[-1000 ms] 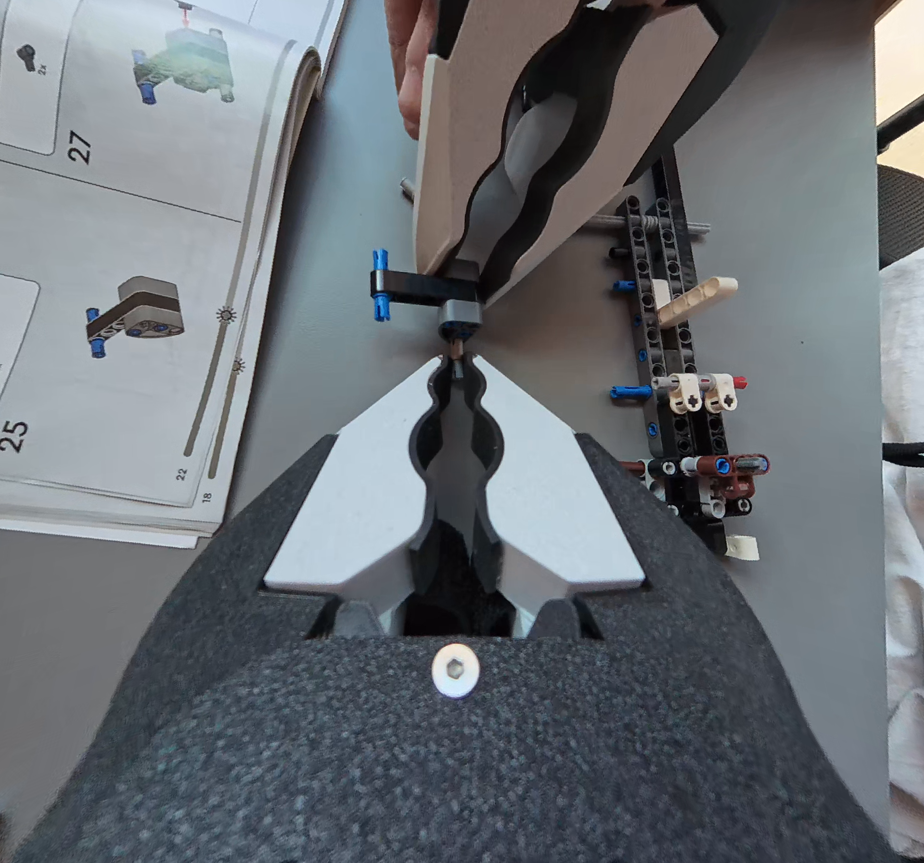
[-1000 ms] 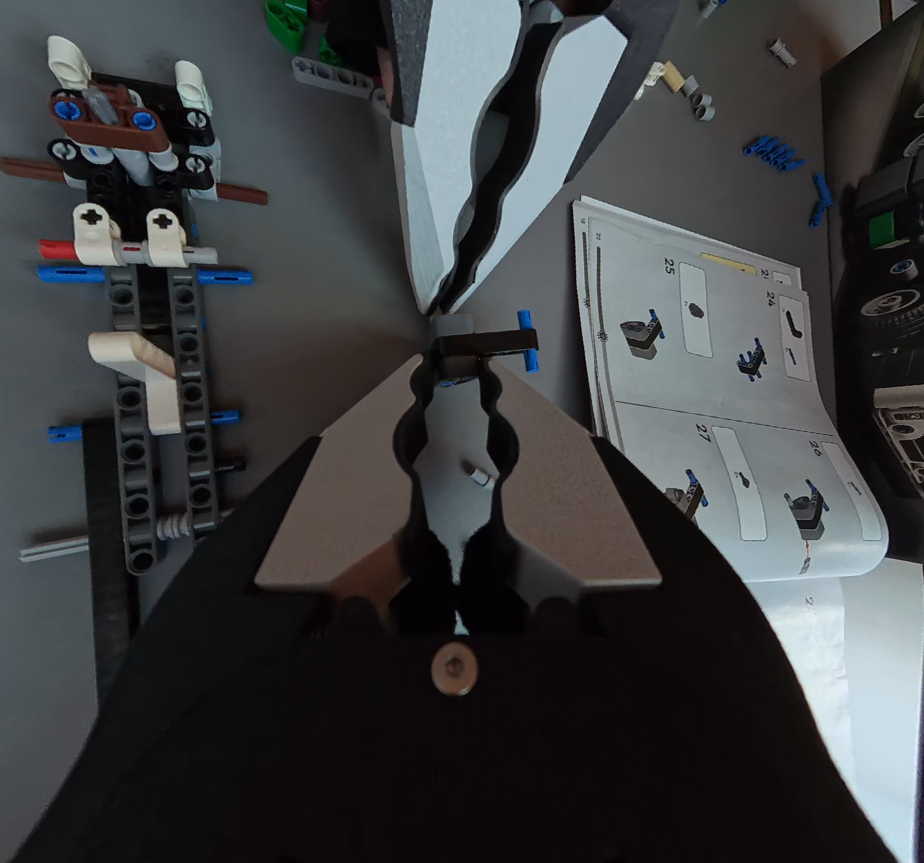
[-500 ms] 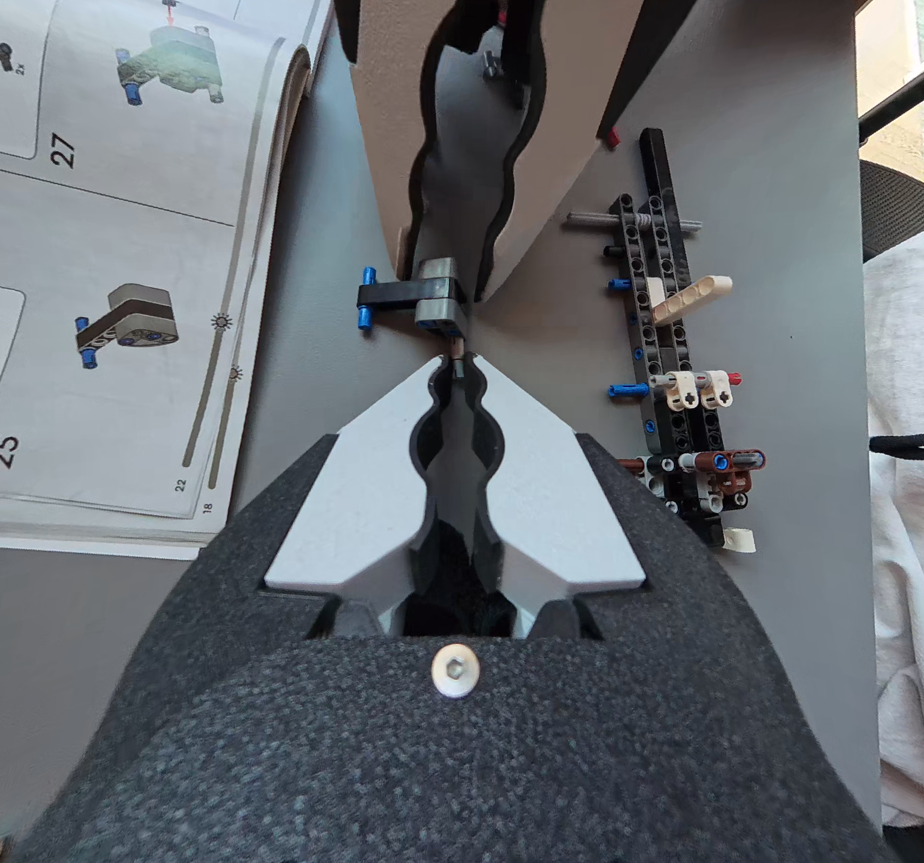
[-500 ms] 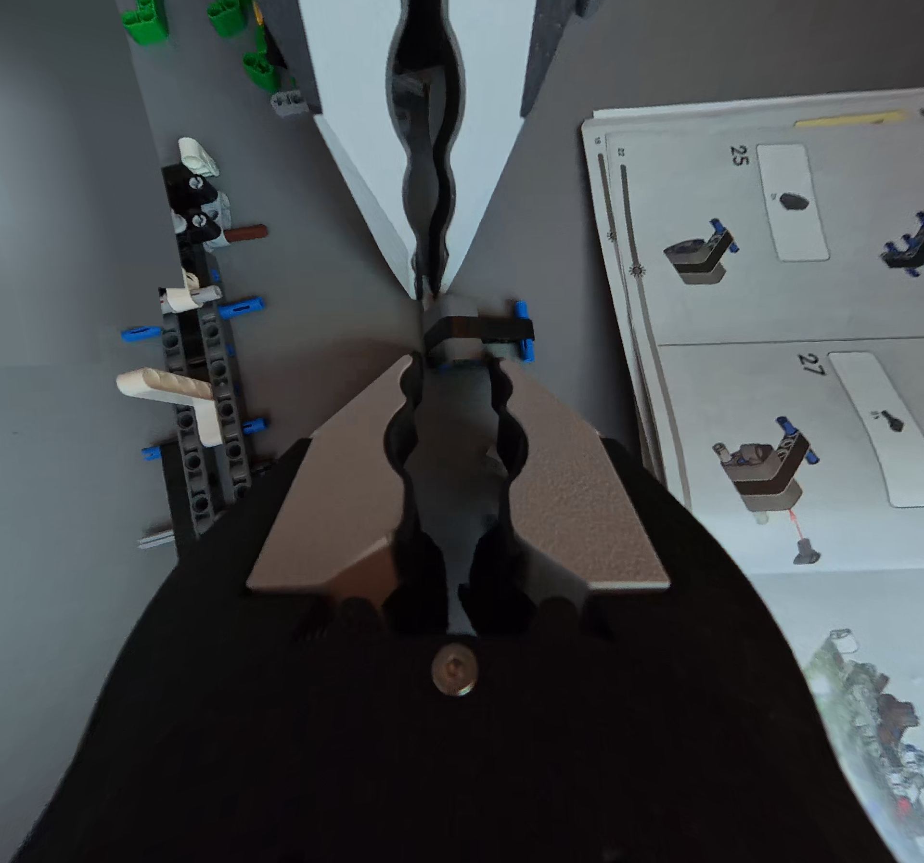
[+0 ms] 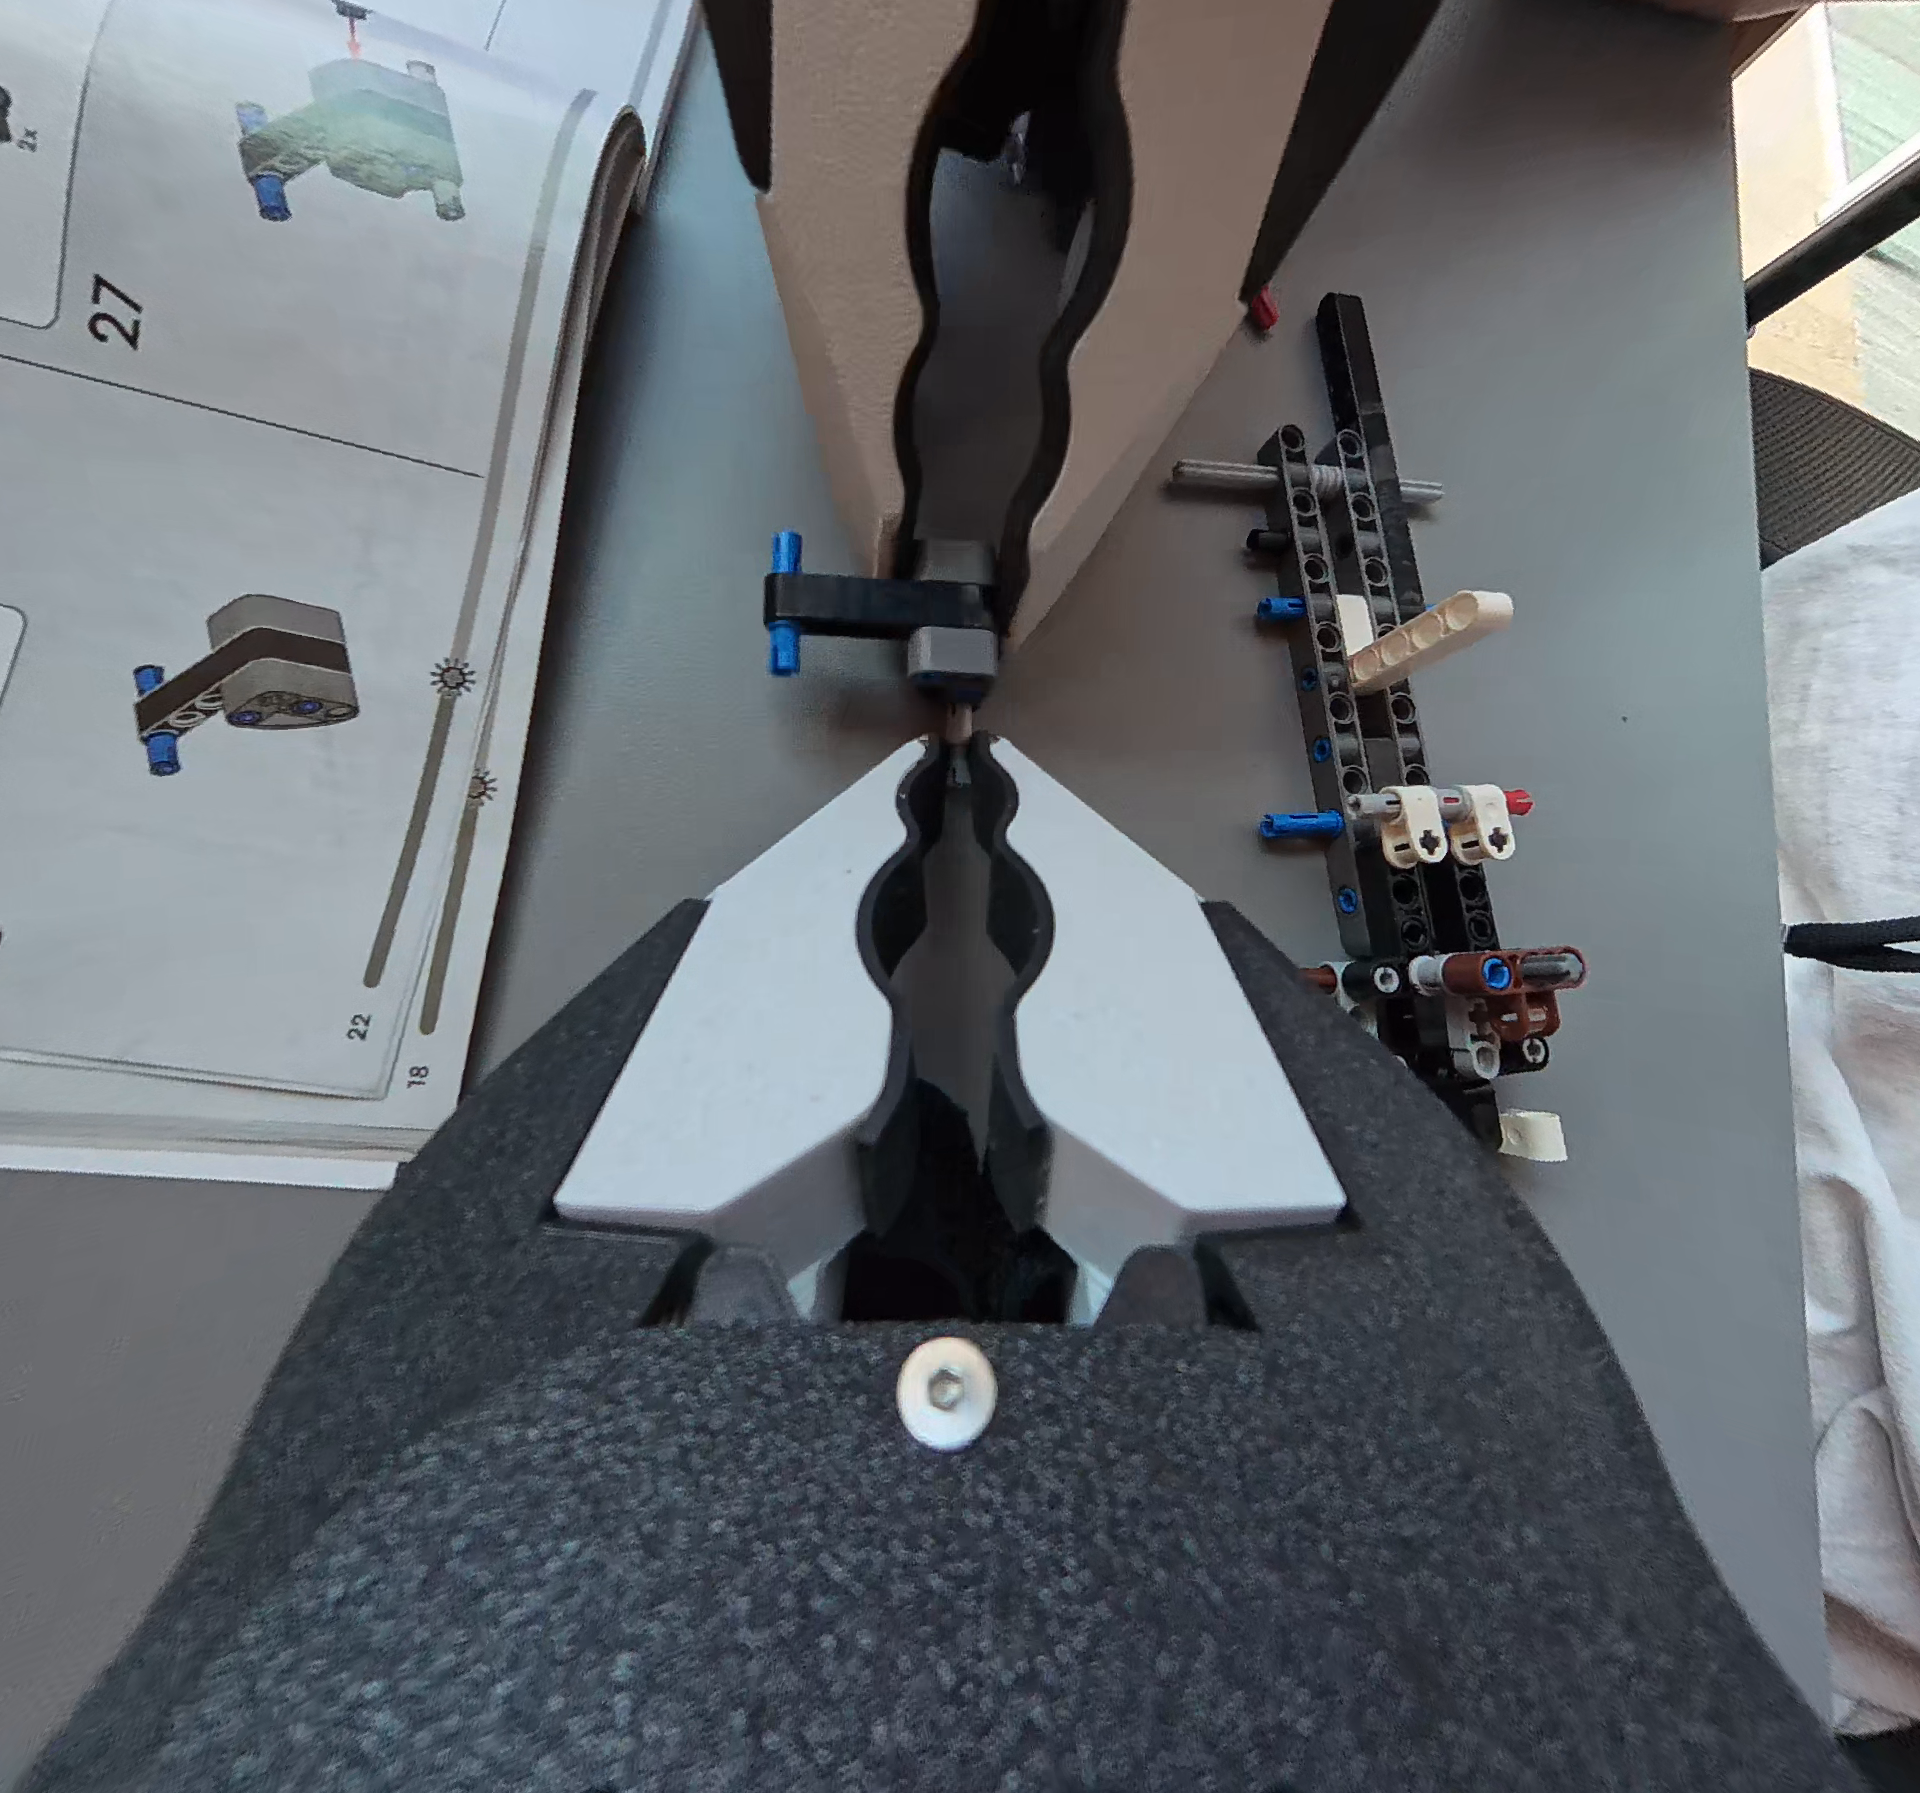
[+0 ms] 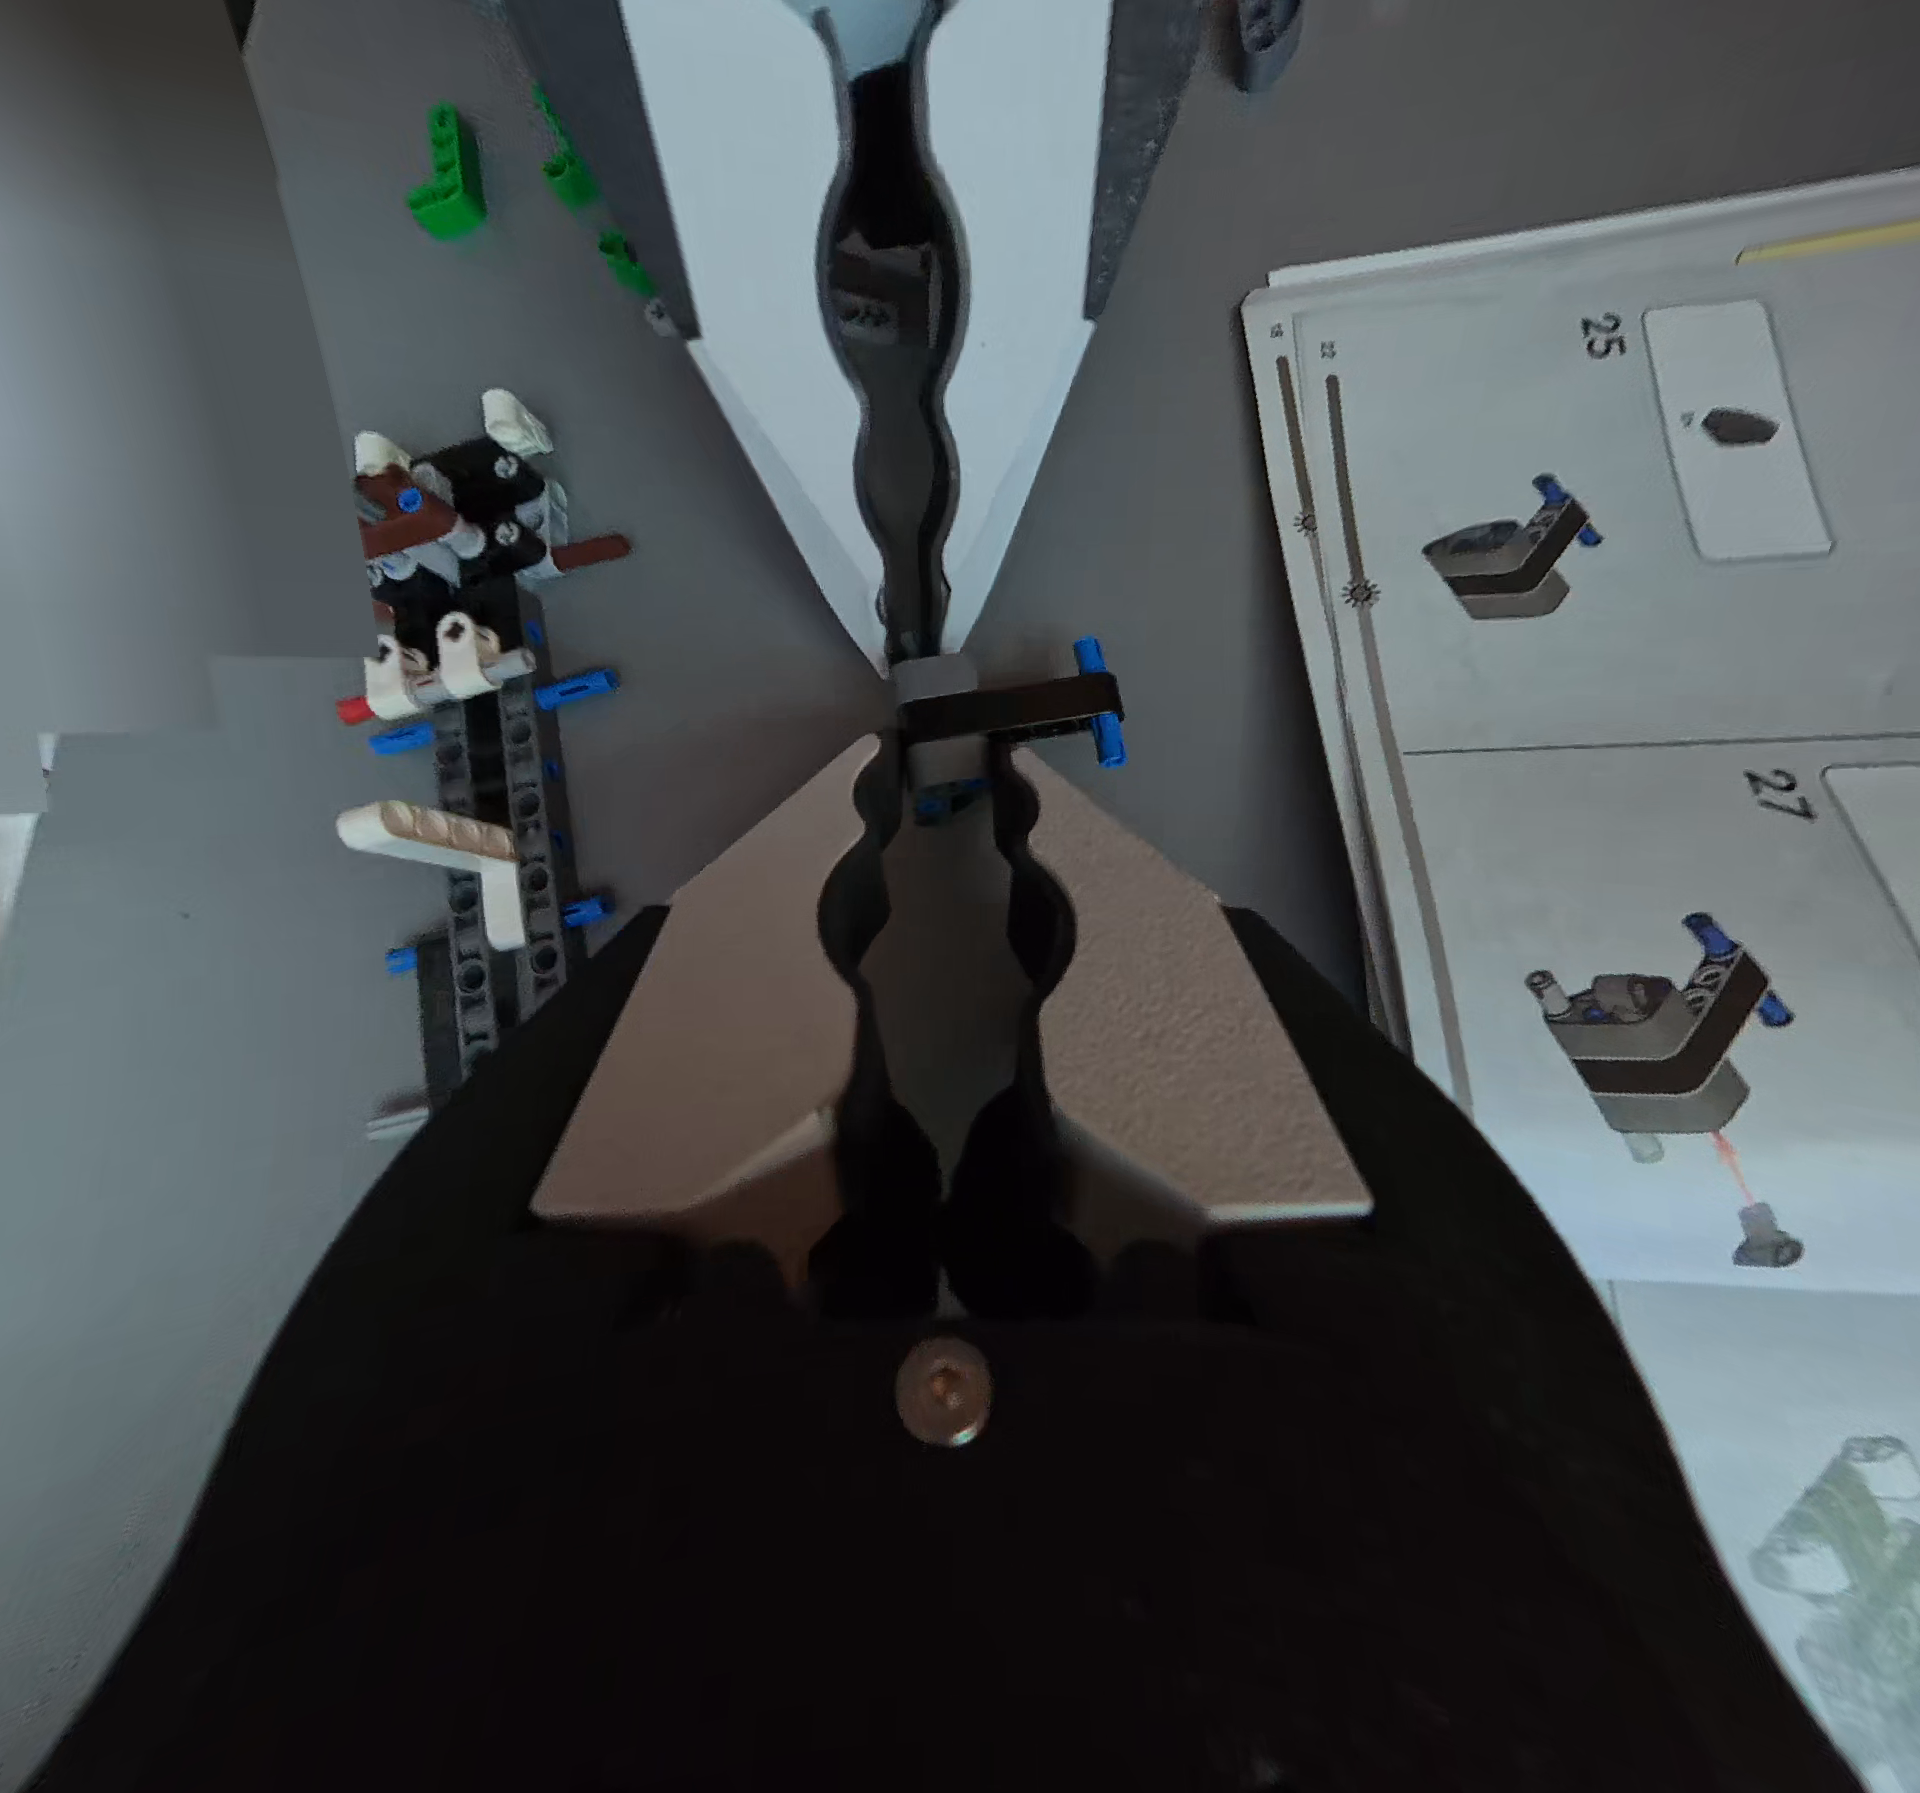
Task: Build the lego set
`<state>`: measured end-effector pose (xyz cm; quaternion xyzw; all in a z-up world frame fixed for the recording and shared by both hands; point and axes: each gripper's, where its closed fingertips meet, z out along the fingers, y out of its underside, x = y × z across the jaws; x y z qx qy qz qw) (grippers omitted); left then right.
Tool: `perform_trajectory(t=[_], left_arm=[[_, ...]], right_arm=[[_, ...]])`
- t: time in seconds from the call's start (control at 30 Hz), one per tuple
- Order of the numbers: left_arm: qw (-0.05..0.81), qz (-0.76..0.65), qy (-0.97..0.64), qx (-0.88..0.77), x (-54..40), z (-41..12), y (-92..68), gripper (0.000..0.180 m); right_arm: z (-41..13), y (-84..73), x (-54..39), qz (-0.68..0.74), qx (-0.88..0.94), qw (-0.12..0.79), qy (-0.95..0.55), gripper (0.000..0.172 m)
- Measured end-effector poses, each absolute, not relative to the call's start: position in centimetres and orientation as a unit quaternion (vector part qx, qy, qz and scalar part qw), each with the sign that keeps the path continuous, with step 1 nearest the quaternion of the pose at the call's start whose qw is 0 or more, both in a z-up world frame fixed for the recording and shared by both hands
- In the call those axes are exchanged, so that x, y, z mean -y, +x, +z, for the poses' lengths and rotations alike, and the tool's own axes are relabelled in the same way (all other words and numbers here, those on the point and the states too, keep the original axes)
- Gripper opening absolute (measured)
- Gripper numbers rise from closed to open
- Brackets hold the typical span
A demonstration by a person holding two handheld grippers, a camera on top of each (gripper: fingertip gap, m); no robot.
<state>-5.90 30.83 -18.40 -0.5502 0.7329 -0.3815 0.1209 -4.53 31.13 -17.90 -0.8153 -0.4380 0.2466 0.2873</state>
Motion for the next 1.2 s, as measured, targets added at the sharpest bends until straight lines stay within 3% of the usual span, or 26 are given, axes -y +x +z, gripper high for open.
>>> perform_trajectory(t=[0.13,1.03,1.2], left_arm=[[0.122,-0.387,-0.545,-0.734,-30.84,-18.41,-5.93,0.003],[0.105,-0.395,-0.555,-0.724,-30.89,-18.43,-5.91,0.003],[0.108,-0.388,-0.553,-0.729,-30.90,-18.34,-5.99,0.003]], right_arm=[[-17.81,-4.54,-31.08,0.183,0.489,0.328,-0.787,0.015],[-17.59,-4.76,-31.30,0.072,0.561,0.383,-0.730,0.015],[-17.57,-4.72,-31.43,0.131,0.520,0.371,-0.758,0.015]])
